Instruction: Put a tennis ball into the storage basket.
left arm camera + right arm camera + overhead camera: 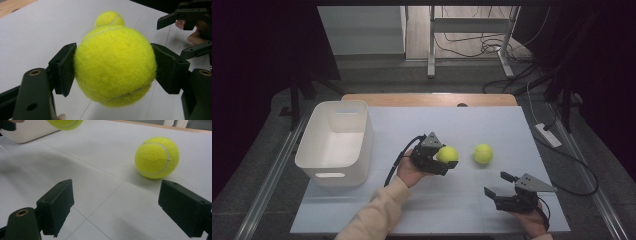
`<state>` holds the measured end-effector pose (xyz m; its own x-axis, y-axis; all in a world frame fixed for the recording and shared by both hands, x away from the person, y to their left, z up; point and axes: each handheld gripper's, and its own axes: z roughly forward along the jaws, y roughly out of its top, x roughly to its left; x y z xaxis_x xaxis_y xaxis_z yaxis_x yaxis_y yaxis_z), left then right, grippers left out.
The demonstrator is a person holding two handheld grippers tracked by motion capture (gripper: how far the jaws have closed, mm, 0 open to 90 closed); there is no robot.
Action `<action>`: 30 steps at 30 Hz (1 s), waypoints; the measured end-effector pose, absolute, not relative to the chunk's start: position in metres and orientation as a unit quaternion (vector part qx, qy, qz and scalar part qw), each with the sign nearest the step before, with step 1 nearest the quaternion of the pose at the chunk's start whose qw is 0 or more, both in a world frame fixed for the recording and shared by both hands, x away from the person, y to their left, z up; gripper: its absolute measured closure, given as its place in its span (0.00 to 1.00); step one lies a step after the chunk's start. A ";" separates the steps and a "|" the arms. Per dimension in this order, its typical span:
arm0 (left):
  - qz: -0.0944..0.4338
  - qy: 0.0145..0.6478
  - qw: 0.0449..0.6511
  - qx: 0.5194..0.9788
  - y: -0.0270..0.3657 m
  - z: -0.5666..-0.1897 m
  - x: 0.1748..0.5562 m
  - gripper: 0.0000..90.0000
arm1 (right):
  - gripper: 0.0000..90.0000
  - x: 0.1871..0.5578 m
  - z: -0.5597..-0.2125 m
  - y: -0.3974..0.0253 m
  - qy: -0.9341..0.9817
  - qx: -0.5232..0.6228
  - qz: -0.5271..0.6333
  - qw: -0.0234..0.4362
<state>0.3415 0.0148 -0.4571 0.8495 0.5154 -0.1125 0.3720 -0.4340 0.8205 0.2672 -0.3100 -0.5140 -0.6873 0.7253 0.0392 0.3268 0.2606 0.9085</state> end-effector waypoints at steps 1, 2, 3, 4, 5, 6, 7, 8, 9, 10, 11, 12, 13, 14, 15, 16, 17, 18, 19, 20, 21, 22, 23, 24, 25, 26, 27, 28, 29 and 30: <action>0.078 0.264 0.462 0.843 0.016 -0.457 0.341 0.30 | 0.14 0.267 -0.514 -0.310 0.769 0.342 0.503 0.198; 0.078 0.264 0.463 0.843 0.016 -0.456 0.341 0.30 | 0.14 0.267 -0.514 -0.310 0.769 0.342 0.503 0.198; 0.078 0.265 0.464 0.842 0.017 -0.456 0.341 0.30 | 0.14 0.267 -0.514 -0.310 0.769 0.341 0.502 0.198; 0.079 0.265 0.464 0.842 0.018 -0.456 0.341 0.30 | 0.14 0.267 -0.514 -0.310 0.770 0.341 0.502 0.198; 0.079 0.265 0.464 0.842 0.018 -0.456 0.341 0.30 | 0.14 0.267 -0.514 -0.310 0.770 0.341 0.502 0.198; 0.079 0.265 0.465 0.841 0.019 -0.455 0.341 0.30 | 0.14 0.267 -0.514 -0.310 0.770 0.341 0.502 0.198; 0.080 0.265 0.465 0.841 0.020 -0.455 0.341 0.30 | 0.14 0.267 -0.514 -0.310 0.770 0.341 0.502 0.198; 0.080 0.265 0.465 0.841 0.020 -0.455 0.341 0.30 | 0.14 0.267 -0.514 -0.310 0.770 0.341 0.502 0.198; 0.081 0.265 0.465 0.840 0.021 -0.454 0.341 0.30 | 0.14 0.267 -0.514 -0.310 0.770 0.341 0.502 0.198; 0.082 0.267 0.466 0.840 0.022 -0.454 0.341 0.30 | 0.14 0.267 -0.514 -0.310 0.769 0.342 0.502 0.198; 0.082 0.267 0.467 0.839 0.022 -0.453 0.340 0.30 | 0.14 0.268 -0.514 -0.310 0.769 0.342 0.502 0.199; 0.084 0.267 0.467 0.839 0.023 -0.453 0.340 0.30 | 0.14 0.267 -0.514 -0.310 0.769 0.342 0.502 0.199; 0.084 0.268 0.468 0.838 0.024 -0.452 0.340 0.30 | 0.14 0.267 -0.514 -0.310 0.769 0.342 0.502 0.199; 0.085 0.269 0.469 0.837 0.025 -0.452 0.340 0.30 | 0.14 0.267 -0.514 -0.310 0.769 0.341 0.502 0.198; 0.085 0.269 0.470 0.836 0.026 -0.451 0.340 0.30 | 0.14 0.267 -0.514 -0.310 0.769 0.341 0.503 0.198; 0.086 0.269 0.470 0.837 0.027 -0.451 0.340 0.30 | 0.14 0.267 -0.514 -0.309 0.769 0.341 0.503 0.198; 0.088 0.269 0.469 0.836 0.028 -0.450 0.340 0.30 | 0.14 0.267 -0.514 -0.309 0.769 0.342 0.504 0.197; 0.088 0.270 0.470 0.836 0.028 -0.450 0.340 0.30 | 0.14 0.267 -0.513 -0.309 0.768 0.342 0.504 0.198; 0.090 0.272 0.471 0.835 0.029 -0.449 0.340 0.30 | 0.14 0.267 -0.513 -0.309 0.768 0.341 0.504 0.198; 0.090 0.272 0.471 0.835 0.029 -0.449 0.340 0.30 | 0.14 0.267 -0.513 -0.309 0.768 0.341 0.504 0.198; 0.090 0.272 0.472 0.834 0.030 -0.448 0.340 0.30 | 0.14 0.267 -0.513 -0.309 0.768 0.342 0.504 0.198; 0.090 0.272 0.472 0.834 0.030 -0.448 0.340 0.30 | 0.14 0.267 -0.513 -0.309 0.768 0.342 0.504 0.198; 0.092 0.273 0.473 0.833 0.032 -0.448 0.340 0.30 | 0.14 0.267 -0.513 -0.309 0.768 0.342 0.504 0.198; 0.092 0.272 0.474 0.833 0.032 -0.447 0.340 0.30 | 0.14 0.267 -0.513 -0.310 0.768 0.342 0.504 0.198; 0.094 0.273 0.475 0.832 0.034 -0.445 0.339 0.30 | 0.14 0.267 -0.513 -0.309 0.768 0.342 0.504 0.199; 0.094 0.273 0.475 0.832 0.034 -0.445 0.339 0.30 | 0.14 0.267 -0.513 -0.309 0.768 0.342 0.504 0.199; 0.096 0.272 0.475 0.831 0.036 -0.444 0.339 0.30 | 0.14 0.267 -0.513 -0.309 0.768 0.341 0.504 0.198; 0.096 0.274 0.476 0.830 0.037 -0.444 0.339 0.30 | 0.14 0.267 -0.513 -0.309 0.769 0.341 0.504 0.198; 0.097 0.274 0.478 0.829 0.038 -0.443 0.339 0.30 | 0.14 0.267 -0.513 -0.309 0.769 0.341 0.504 0.198; 0.098 0.275 0.478 0.828 0.039 -0.442 0.339 0.30 | 0.14 0.267 -0.513 -0.309 0.769 0.340 0.504 0.198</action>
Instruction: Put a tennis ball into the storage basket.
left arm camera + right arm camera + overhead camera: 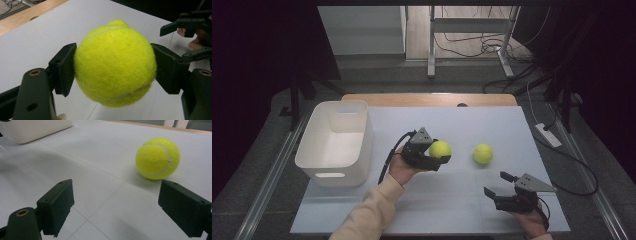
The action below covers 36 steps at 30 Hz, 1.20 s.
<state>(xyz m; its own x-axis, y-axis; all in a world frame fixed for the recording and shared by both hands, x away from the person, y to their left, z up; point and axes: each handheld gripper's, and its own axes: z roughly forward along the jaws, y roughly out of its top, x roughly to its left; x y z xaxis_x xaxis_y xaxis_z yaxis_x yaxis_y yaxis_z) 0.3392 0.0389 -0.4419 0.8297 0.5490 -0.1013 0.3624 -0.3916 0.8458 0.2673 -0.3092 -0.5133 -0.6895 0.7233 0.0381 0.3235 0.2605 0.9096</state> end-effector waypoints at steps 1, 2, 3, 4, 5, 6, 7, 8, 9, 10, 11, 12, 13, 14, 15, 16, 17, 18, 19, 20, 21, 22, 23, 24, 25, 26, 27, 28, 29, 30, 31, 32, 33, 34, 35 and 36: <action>0.098 0.276 0.480 0.827 0.040 -0.441 0.339 0.30 | 0.15 0.267 -0.513 -0.309 0.769 0.340 0.504 0.198; 0.099 0.276 0.481 0.826 0.041 -0.440 0.339 0.30 | 0.15 0.267 -0.513 -0.309 0.769 0.340 0.504 0.199; 0.099 0.276 0.481 0.826 0.041 -0.440 0.339 0.30 | 0.15 0.267 -0.513 -0.309 0.769 0.340 0.504 0.199; 0.099 0.278 0.484 0.824 0.043 -0.439 0.339 0.30 | 0.14 0.267 -0.513 -0.309 0.768 0.340 0.505 0.198; 0.100 0.279 0.485 0.823 0.043 -0.438 0.339 0.30 | 0.14 0.267 -0.513 -0.309 0.768 0.340 0.504 0.198; 0.100 0.280 0.487 0.821 0.044 -0.437 0.339 0.30 | 0.14 0.267 -0.513 -0.309 0.768 0.340 0.504 0.198; 0.100 0.280 0.488 0.821 0.045 -0.437 0.339 0.30 | 0.14 0.267 -0.513 -0.309 0.768 0.340 0.505 0.198; 0.101 0.280 0.488 0.820 0.046 -0.436 0.339 0.30 | 0.15 0.267 -0.513 -0.309 0.768 0.340 0.505 0.199; 0.102 0.281 0.488 0.820 0.046 -0.435 0.339 0.30 | 0.14 0.267 -0.513 -0.309 0.768 0.340 0.505 0.199; 0.102 0.281 0.490 0.819 0.047 -0.434 0.339 0.30 | 0.14 0.267 -0.513 -0.309 0.768 0.340 0.505 0.198; 0.103 0.282 0.491 0.818 0.048 -0.433 0.339 0.30 | 0.14 0.267 -0.513 -0.309 0.768 0.340 0.505 0.198; 0.103 0.282 0.492 0.817 0.049 -0.432 0.339 0.30 | 0.14 0.267 -0.513 -0.309 0.768 0.340 0.506 0.198; 0.106 0.282 0.493 0.816 0.050 -0.431 0.339 0.30 | 0.15 0.267 -0.513 -0.309 0.768 0.340 0.506 0.198; 0.107 0.282 0.493 0.816 0.051 -0.430 0.338 0.30 | 0.14 0.267 -0.513 -0.309 0.768 0.340 0.506 0.197; 0.109 0.282 0.496 0.814 0.053 -0.429 0.338 0.30 | 0.14 0.267 -0.513 -0.309 0.768 0.339 0.506 0.197; 0.109 0.283 0.498 0.812 0.054 -0.427 0.338 0.30 | 0.14 0.267 -0.513 -0.309 0.768 0.339 0.506 0.197; 0.110 0.285 0.501 0.810 0.056 -0.426 0.339 0.30 | 0.14 0.267 -0.513 -0.309 0.768 0.339 0.506 0.198; 0.110 0.285 0.501 0.810 0.056 -0.426 0.339 0.30 | 0.14 0.267 -0.513 -0.309 0.768 0.339 0.506 0.198; 0.110 0.286 0.503 0.808 0.058 -0.425 0.339 0.30 | 0.14 0.267 -0.513 -0.309 0.769 0.339 0.505 0.199; 0.111 0.287 0.502 0.808 0.059 -0.423 0.339 0.30 | 0.15 0.267 -0.513 -0.309 0.768 0.339 0.506 0.199; 0.115 0.288 0.502 0.808 0.060 -0.421 0.340 0.30 | 0.15 0.267 -0.512 -0.309 0.768 0.339 0.506 0.199; 0.115 0.288 0.502 0.808 0.060 -0.421 0.340 0.30 | 0.15 0.267 -0.512 -0.309 0.768 0.339 0.506 0.199; 0.115 0.288 0.503 0.806 0.061 -0.420 0.340 0.30 | 0.15 0.267 -0.512 -0.309 0.768 0.338 0.506 0.199; 0.117 0.288 0.504 0.806 0.062 -0.418 0.340 0.30 | 0.15 0.267 -0.513 -0.310 0.768 0.338 0.506 0.199; 0.119 0.289 0.505 0.805 0.063 -0.417 0.340 0.30 | 0.14 0.267 -0.513 -0.310 0.768 0.338 0.506 0.199; 0.120 0.290 0.506 0.804 0.064 -0.416 0.340 0.30 | 0.14 0.267 -0.512 -0.310 0.768 0.338 0.506 0.199; 0.121 0.290 0.506 0.804 0.065 -0.415 0.340 0.30 | 0.15 0.267 -0.512 -0.310 0.768 0.338 0.506 0.199; 0.122 0.290 0.506 0.803 0.066 -0.414 0.340 0.30 | 0.14 0.267 -0.512 -0.310 0.768 0.338 0.506 0.199; 0.123 0.291 0.507 0.802 0.066 -0.414 0.340 0.30 | 0.15 0.267 -0.512 -0.310 0.768 0.338 0.506 0.199; 0.124 0.291 0.507 0.802 0.067 -0.413 0.341 0.30 | 0.14 0.267 -0.512 -0.310 0.768 0.338 0.506 0.199; 0.124 0.291 0.507 0.802 0.067 -0.413 0.341 0.30 | 0.14 0.267 -0.512 -0.310 0.768 0.338 0.506 0.199; 0.125 0.291 0.507 0.802 0.068 -0.412 0.341 0.30 | 0.15 0.267 -0.512 -0.310 0.768 0.338 0.507 0.198; 0.126 0.291 0.507 0.801 0.068 -0.412 0.341 0.30 | 0.15 0.267 -0.512 -0.310 0.768 0.339 0.506 0.200; 0.126 0.291 0.508 0.801 0.069 -0.411 0.341 0.30 | 0.14 0.267 -0.512 -0.310 0.768 0.339 0.506 0.200; 0.127 0.291 0.509 0.800 0.070 -0.410 0.340 0.30 | 0.14 0.267 -0.512 -0.310 0.768 0.339 0.506 0.200; 0.128 0.291 0.510 0.800 0.071 -0.410 0.340 0.30 | 0.15 0.267 -0.512 -0.310 0.768 0.339 0.506 0.200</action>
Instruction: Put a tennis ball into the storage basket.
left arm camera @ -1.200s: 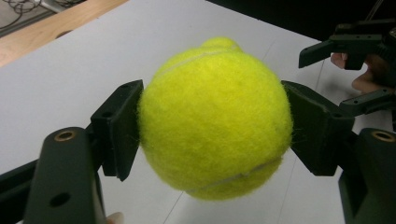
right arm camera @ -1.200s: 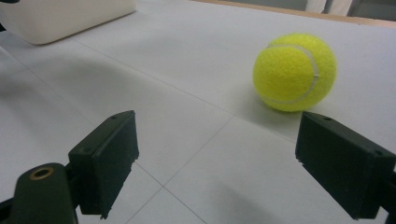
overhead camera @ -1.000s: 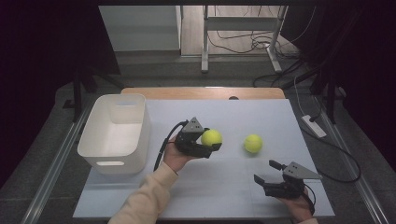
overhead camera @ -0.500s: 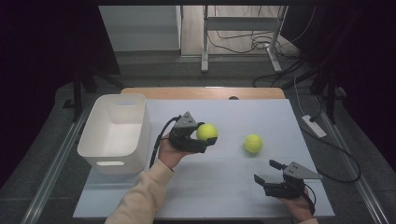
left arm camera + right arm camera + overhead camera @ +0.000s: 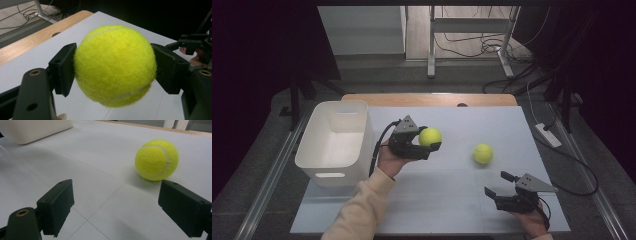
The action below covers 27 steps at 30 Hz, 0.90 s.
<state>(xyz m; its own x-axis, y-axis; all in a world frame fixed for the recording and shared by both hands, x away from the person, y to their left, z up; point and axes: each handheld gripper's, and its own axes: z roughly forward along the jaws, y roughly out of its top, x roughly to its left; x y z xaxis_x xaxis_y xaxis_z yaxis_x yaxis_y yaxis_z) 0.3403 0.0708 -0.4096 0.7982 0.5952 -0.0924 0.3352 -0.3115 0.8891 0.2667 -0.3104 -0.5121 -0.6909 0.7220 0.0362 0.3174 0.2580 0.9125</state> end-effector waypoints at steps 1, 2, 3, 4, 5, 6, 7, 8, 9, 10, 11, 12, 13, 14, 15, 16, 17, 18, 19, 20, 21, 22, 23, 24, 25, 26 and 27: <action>0.129 0.291 0.510 0.799 0.072 -0.409 0.340 0.30 | 0.15 0.267 -0.512 -0.310 0.767 0.339 0.506 0.200; 0.129 0.290 0.511 0.799 0.072 -0.408 0.340 0.30 | 0.15 0.267 -0.512 -0.310 0.768 0.338 0.507 0.199; 0.130 0.292 0.513 0.797 0.073 -0.407 0.340 0.30 | 0.15 0.267 -0.512 -0.310 0.768 0.338 0.506 0.200; 0.132 0.293 0.513 0.796 0.074 -0.406 0.340 0.30 | 0.14 0.267 -0.512 -0.310 0.769 0.337 0.505 0.200; 0.132 0.293 0.513 0.796 0.074 -0.406 0.340 0.30 | 0.14 0.267 -0.512 -0.310 0.769 0.337 0.505 0.200; 0.132 0.293 0.515 0.794 0.075 -0.405 0.341 0.30 | 0.14 0.267 -0.512 -0.310 0.769 0.337 0.505 0.200; 0.132 0.295 0.517 0.793 0.076 -0.404 0.341 0.30 | 0.14 0.267 -0.512 -0.310 0.768 0.339 0.506 0.200; 0.133 0.295 0.518 0.792 0.077 -0.404 0.341 0.30 | 0.14 0.267 -0.512 -0.310 0.768 0.339 0.506 0.200; 0.132 0.296 0.519 0.791 0.078 -0.403 0.342 0.30 | 0.15 0.267 -0.512 -0.310 0.768 0.339 0.506 0.200; 0.133 0.297 0.520 0.790 0.079 -0.402 0.342 0.30 | 0.15 0.267 -0.512 -0.310 0.768 0.338 0.505 0.200; 0.134 0.297 0.520 0.790 0.079 -0.401 0.342 0.30 | 0.14 0.267 -0.512 -0.310 0.768 0.338 0.506 0.200; 0.134 0.298 0.521 0.789 0.080 -0.400 0.342 0.30 | 0.15 0.267 -0.512 -0.310 0.768 0.338 0.506 0.200; 0.135 0.297 0.521 0.788 0.081 -0.399 0.342 0.30 | 0.15 0.267 -0.512 -0.310 0.768 0.339 0.505 0.200; 0.137 0.297 0.522 0.788 0.081 -0.398 0.342 0.30 | 0.14 0.267 -0.512 -0.310 0.767 0.338 0.507 0.200; 0.138 0.297 0.523 0.787 0.082 -0.397 0.342 0.30 | 0.14 0.267 -0.512 -0.310 0.767 0.339 0.507 0.200; 0.140 0.298 0.523 0.786 0.083 -0.396 0.342 0.30 | 0.15 0.267 -0.512 -0.310 0.767 0.338 0.507 0.200; 0.141 0.298 0.523 0.786 0.083 -0.394 0.342 0.30 | 0.15 0.267 -0.512 -0.310 0.767 0.339 0.507 0.201; 0.143 0.298 0.524 0.785 0.084 -0.393 0.342 0.30 | 0.15 0.267 -0.512 -0.310 0.767 0.339 0.506 0.201; 0.144 0.298 0.524 0.785 0.085 -0.392 0.342 0.30 | 0.15 0.267 -0.512 -0.310 0.767 0.339 0.506 0.201; 0.145 0.298 0.526 0.783 0.086 -0.391 0.342 0.30 | 0.15 0.267 -0.512 -0.310 0.767 0.339 0.506 0.201; 0.146 0.298 0.526 0.783 0.086 -0.390 0.342 0.30 | 0.15 0.267 -0.512 -0.310 0.767 0.339 0.506 0.201; 0.147 0.299 0.527 0.782 0.087 -0.389 0.342 0.30 | 0.15 0.267 -0.512 -0.310 0.767 0.339 0.506 0.201; 0.148 0.299 0.528 0.781 0.087 -0.388 0.343 0.30 | 0.15 0.267 -0.512 -0.310 0.767 0.339 0.506 0.201; 0.148 0.300 0.528 0.781 0.088 -0.387 0.342 0.30 | 0.15 0.267 -0.512 -0.310 0.767 0.339 0.506 0.201; 0.149 0.300 0.528 0.780 0.088 -0.387 0.342 0.30 | 0.15 0.267 -0.512 -0.310 0.767 0.339 0.506 0.201; 0.150 0.300 0.528 0.780 0.088 -0.387 0.342 0.30 | 0.15 0.267 -0.512 -0.309 0.767 0.339 0.506 0.201; 0.151 0.300 0.528 0.780 0.089 -0.386 0.343 0.30 | 0.15 0.267 -0.513 -0.309 0.767 0.339 0.506 0.201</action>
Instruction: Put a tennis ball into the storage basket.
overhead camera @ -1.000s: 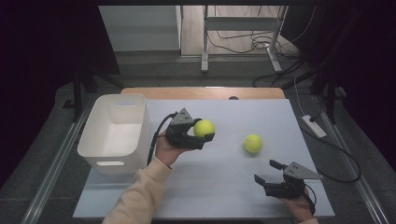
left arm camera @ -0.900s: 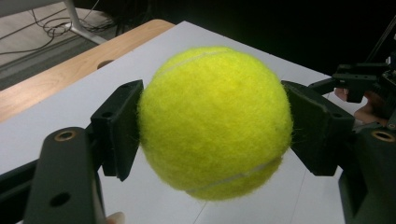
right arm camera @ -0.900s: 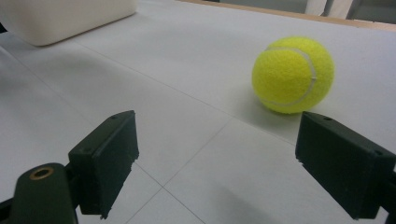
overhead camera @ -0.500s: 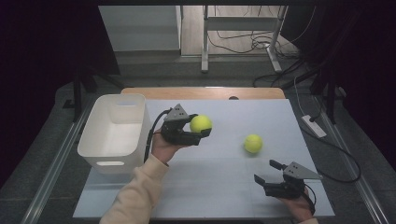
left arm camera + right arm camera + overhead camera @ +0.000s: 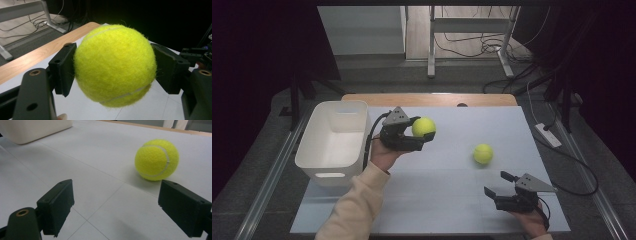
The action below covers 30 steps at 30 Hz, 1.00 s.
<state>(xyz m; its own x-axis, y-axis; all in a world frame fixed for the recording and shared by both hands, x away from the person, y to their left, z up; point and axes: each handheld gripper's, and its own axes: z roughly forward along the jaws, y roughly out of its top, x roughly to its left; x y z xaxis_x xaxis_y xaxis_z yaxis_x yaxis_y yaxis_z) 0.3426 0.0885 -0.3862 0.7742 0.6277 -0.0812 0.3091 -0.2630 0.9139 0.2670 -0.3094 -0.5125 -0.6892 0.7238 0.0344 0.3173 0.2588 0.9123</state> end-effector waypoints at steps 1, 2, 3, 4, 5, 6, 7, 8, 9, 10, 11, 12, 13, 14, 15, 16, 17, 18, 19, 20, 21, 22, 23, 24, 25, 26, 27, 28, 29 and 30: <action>0.152 0.300 0.528 0.780 0.089 -0.386 0.343 0.30 | 0.15 0.267 -0.513 -0.309 0.767 0.339 0.506 0.201; 0.153 0.301 0.529 0.779 0.089 -0.385 0.343 0.30 | 0.15 0.267 -0.512 -0.309 0.767 0.339 0.506 0.201; 0.154 0.301 0.529 0.778 0.090 -0.384 0.343 0.30 | 0.15 0.267 -0.512 -0.309 0.767 0.339 0.506 0.201; 0.155 0.302 0.530 0.777 0.091 -0.383 0.344 0.30 | 0.15 0.267 -0.512 -0.309 0.767 0.339 0.506 0.201; 0.155 0.302 0.530 0.777 0.091 -0.383 0.344 0.30 | 0.15 0.267 -0.512 -0.309 0.768 0.339 0.506 0.201; 0.157 0.302 0.529 0.777 0.092 -0.382 0.344 0.30 | 0.15 0.267 -0.512 -0.309 0.767 0.340 0.506 0.201; 0.157 0.302 0.529 0.777 0.092 -0.382 0.344 0.30 | 0.15 0.267 -0.512 -0.309 0.767 0.340 0.506 0.201; 0.159 0.303 0.530 0.776 0.092 -0.381 0.345 0.30 | 0.15 0.267 -0.513 -0.309 0.767 0.340 0.505 0.201; 0.159 0.303 0.530 0.776 0.093 -0.380 0.345 0.30 | 0.15 0.267 -0.512 -0.309 0.768 0.339 0.505 0.201; 0.161 0.304 0.531 0.775 0.094 -0.379 0.345 0.30 | 0.15 0.267 -0.513 -0.309 0.767 0.339 0.505 0.201; 0.162 0.304 0.532 0.774 0.094 -0.378 0.345 0.30 | 0.15 0.267 -0.512 -0.309 0.767 0.339 0.506 0.201; 0.163 0.305 0.533 0.773 0.095 -0.377 0.345 0.30 | 0.15 0.267 -0.512 -0.309 0.767 0.339 0.506 0.201; 0.164 0.305 0.533 0.772 0.096 -0.377 0.345 0.30 | 0.15 0.267 -0.512 -0.309 0.767 0.340 0.506 0.201; 0.166 0.306 0.532 0.772 0.097 -0.376 0.346 0.30 | 0.15 0.267 -0.512 -0.309 0.767 0.339 0.506 0.202; 0.166 0.306 0.532 0.772 0.097 -0.376 0.346 0.30 | 0.15 0.267 -0.512 -0.309 0.767 0.339 0.506 0.202; 0.166 0.308 0.533 0.770 0.099 -0.375 0.346 0.30 | 0.15 0.267 -0.513 -0.309 0.767 0.340 0.506 0.202; 0.166 0.308 0.533 0.770 0.099 -0.375 0.346 0.30 | 0.15 0.267 -0.512 -0.309 0.767 0.340 0.506 0.202; 0.166 0.311 0.536 0.767 0.101 -0.374 0.347 0.30 | 0.15 0.267 -0.512 -0.309 0.767 0.339 0.506 0.202; 0.166 0.311 0.536 0.767 0.101 -0.374 0.347 0.30 | 0.15 0.267 -0.512 -0.309 0.767 0.339 0.506 0.202; 0.168 0.312 0.536 0.767 0.102 -0.373 0.347 0.30 | 0.15 0.267 -0.512 -0.309 0.767 0.339 0.506 0.202; 0.168 0.312 0.536 0.767 0.102 -0.373 0.347 0.30 | 0.15 0.267 -0.512 -0.309 0.767 0.339 0.506 0.202; 0.169 0.312 0.536 0.766 0.103 -0.372 0.347 0.30 | 0.15 0.267 -0.512 -0.309 0.767 0.339 0.506 0.202; 0.171 0.313 0.537 0.765 0.104 -0.371 0.347 0.30 | 0.15 0.267 -0.513 -0.309 0.767 0.339 0.506 0.202; 0.172 0.314 0.537 0.764 0.105 -0.370 0.347 0.30 | 0.15 0.267 -0.513 -0.309 0.767 0.339 0.506 0.202; 0.173 0.314 0.537 0.764 0.106 -0.370 0.348 0.30 | 0.15 0.267 -0.513 -0.309 0.767 0.339 0.506 0.202; 0.174 0.315 0.537 0.763 0.106 -0.369 0.348 0.30 | 0.15 0.267 -0.513 -0.309 0.767 0.339 0.505 0.202; 0.175 0.315 0.537 0.763 0.107 -0.369 0.348 0.30 | 0.15 0.267 -0.513 -0.309 0.767 0.339 0.505 0.202; 0.176 0.316 0.537 0.762 0.108 -0.368 0.348 0.30 | 0.15 0.267 -0.513 -0.309 0.767 0.339 0.505 0.202; 0.176 0.317 0.536 0.762 0.108 -0.368 0.348 0.30 | 0.15 0.267 -0.513 -0.309 0.768 0.339 0.504 0.202; 0.177 0.317 0.536 0.762 0.109 -0.367 0.349 0.30 | 0.15 0.267 -0.513 -0.309 0.767 0.339 0.505 0.202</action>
<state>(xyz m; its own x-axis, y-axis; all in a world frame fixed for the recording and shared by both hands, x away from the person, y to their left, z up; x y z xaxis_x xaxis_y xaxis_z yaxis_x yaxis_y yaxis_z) 0.3486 0.1089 -0.3669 0.7356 0.6738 -0.0702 0.2934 -0.2236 0.9295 0.2672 -0.3090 -0.5126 -0.6882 0.7248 0.0334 0.3170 0.2589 0.9124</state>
